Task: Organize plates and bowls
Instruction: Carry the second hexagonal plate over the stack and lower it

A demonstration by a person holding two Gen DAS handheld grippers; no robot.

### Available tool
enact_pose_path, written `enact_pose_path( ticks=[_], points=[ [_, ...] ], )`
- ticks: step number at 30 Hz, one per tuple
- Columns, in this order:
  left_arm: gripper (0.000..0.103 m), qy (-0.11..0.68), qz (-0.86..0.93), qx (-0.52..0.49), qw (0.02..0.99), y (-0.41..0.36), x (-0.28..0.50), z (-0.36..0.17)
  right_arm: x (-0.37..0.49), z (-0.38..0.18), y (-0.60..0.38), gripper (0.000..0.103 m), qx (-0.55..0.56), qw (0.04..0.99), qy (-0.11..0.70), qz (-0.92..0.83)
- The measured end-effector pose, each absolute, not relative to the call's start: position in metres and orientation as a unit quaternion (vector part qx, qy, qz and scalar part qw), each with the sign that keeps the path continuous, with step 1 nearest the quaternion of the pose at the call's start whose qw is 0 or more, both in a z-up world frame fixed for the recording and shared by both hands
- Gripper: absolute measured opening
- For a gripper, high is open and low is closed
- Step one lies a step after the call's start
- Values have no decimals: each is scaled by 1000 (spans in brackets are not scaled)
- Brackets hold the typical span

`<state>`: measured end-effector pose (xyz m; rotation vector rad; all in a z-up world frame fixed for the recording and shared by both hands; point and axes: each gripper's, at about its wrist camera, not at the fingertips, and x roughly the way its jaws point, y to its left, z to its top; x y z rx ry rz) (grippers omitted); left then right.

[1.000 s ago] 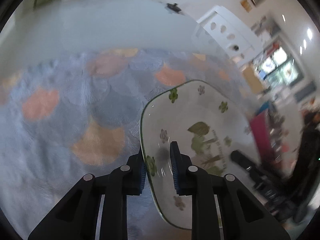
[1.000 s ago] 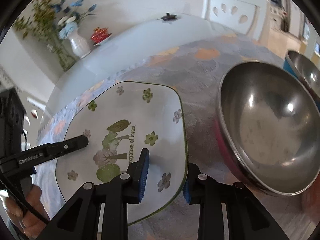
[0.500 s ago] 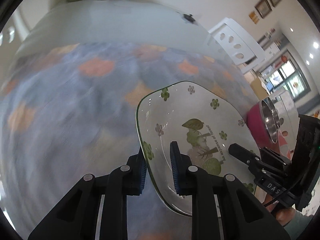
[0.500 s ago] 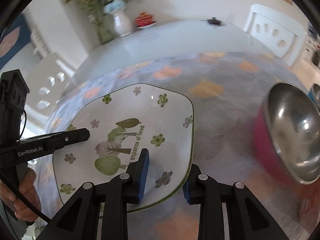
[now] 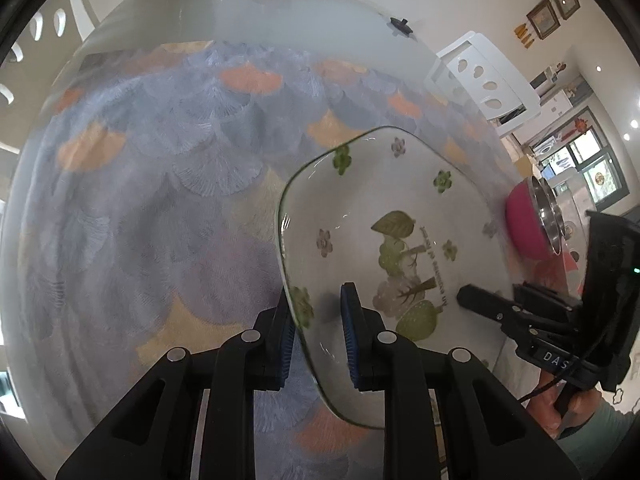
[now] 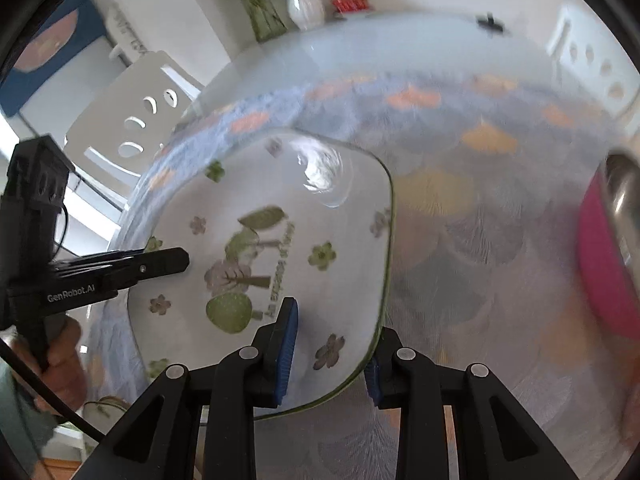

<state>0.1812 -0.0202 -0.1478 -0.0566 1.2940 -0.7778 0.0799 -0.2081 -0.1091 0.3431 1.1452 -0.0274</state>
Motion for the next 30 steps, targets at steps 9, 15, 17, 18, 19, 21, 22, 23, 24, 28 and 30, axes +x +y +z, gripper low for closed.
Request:
enact_pose_path(
  ticks=[9, 15, 17, 18, 19, 21, 22, 23, 24, 28, 30],
  points=[
    [19, 544, -382, 42, 746, -35, 171, -121, 81, -103, -221, 28, 160, 820, 549, 24],
    [18, 528, -377, 31, 760, -26, 167, -103, 84, -91, -220, 28, 127, 834, 536, 34],
    [18, 519, -375, 33, 767, -21, 162, -92, 84, -92, -220, 28, 122, 838, 530, 36],
    [18, 513, -375, 34, 771, -18, 158, -84, 84, -92, -220, 28, 119, 841, 526, 37],
    [18, 509, -375, 33, 774, -15, 155, -76, 83, -89, -220, 28, 116, 844, 521, 39],
    [18, 499, -374, 30, 781, -8, 148, -61, 81, -85, -218, 28, 112, 850, 513, 42],
    [18, 493, -373, 27, 786, -3, 143, -52, 79, -83, -217, 28, 110, 853, 508, 44],
    [18, 487, -371, 22, 790, 3, 137, -42, 76, -75, -214, 28, 108, 856, 503, 46],
    [18, 483, -370, 19, 793, 9, 132, -34, 72, -66, -210, 28, 106, 859, 498, 47],
    [18, 468, -363, 15, 805, 28, 105, -7, 49, -30, -187, 28, 92, 871, 481, 49],
    [18, 465, -361, 11, 808, 39, 90, 2, 34, -16, -176, 28, 87, 873, 477, 51]
  ],
)
